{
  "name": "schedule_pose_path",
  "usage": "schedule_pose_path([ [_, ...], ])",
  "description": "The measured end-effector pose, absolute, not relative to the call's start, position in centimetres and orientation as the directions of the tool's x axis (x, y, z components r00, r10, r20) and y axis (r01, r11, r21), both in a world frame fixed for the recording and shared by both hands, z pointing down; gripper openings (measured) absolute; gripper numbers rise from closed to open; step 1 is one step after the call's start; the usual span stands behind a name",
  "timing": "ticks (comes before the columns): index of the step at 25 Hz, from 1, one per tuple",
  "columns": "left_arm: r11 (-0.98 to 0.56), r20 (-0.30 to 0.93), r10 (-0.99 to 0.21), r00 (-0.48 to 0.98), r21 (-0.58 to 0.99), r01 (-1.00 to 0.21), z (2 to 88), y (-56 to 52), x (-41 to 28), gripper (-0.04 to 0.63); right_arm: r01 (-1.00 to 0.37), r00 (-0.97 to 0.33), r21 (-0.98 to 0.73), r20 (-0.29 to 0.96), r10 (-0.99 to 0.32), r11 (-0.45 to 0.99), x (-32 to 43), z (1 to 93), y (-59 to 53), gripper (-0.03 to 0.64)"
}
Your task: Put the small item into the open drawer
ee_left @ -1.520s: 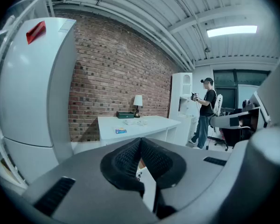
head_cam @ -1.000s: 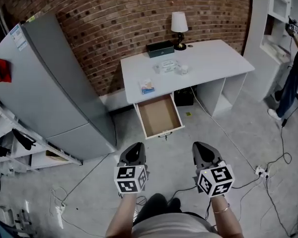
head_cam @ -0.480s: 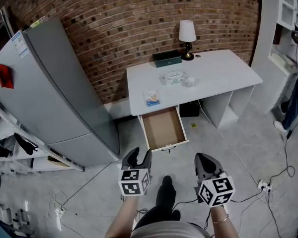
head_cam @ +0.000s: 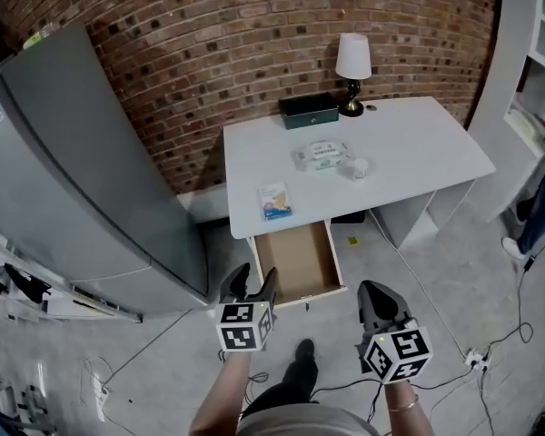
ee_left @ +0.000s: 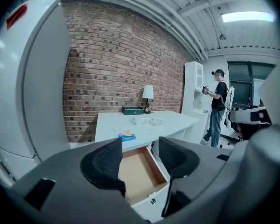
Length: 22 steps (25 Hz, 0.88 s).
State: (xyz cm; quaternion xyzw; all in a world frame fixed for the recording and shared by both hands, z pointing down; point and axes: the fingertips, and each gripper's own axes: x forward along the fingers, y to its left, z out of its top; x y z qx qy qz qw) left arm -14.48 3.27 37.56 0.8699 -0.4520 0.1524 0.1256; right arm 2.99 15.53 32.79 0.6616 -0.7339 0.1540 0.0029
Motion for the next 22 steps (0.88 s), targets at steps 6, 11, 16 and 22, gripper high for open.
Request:
schedule_pose_path([
  [6,-0.559,0.406,-0.738,0.540,0.082,-0.825,38.1,-6.2,-12.2,0.303,-0.971,-0.141,-0.220,0.222,-0.965,0.091,4.7,32.4,6.0,0.007],
  [11,-0.555,0.423,-0.731,0.535,0.089,-0.827,38.8,-11.5,-10.5,0.324,-0.972,-0.146,-0.216,0.227,-0.963,0.096,5.8,32.5,0.6,0.006],
  [16,-0.541,0.448,-0.723,0.526,0.106,-0.834,40.0,-15.0,-8.3,0.348,-0.965,-0.165,-0.239,0.237,-0.957,0.107,8.0,33.1,-3.3,0.006],
  [22,-0.481,0.489,-0.737,0.467,0.106,-0.870,42.1,-18.9,-6.2,0.373,-0.959,-0.225,-0.229,0.250,-0.942,0.168,10.7,33.9,-8.4,0.006],
])
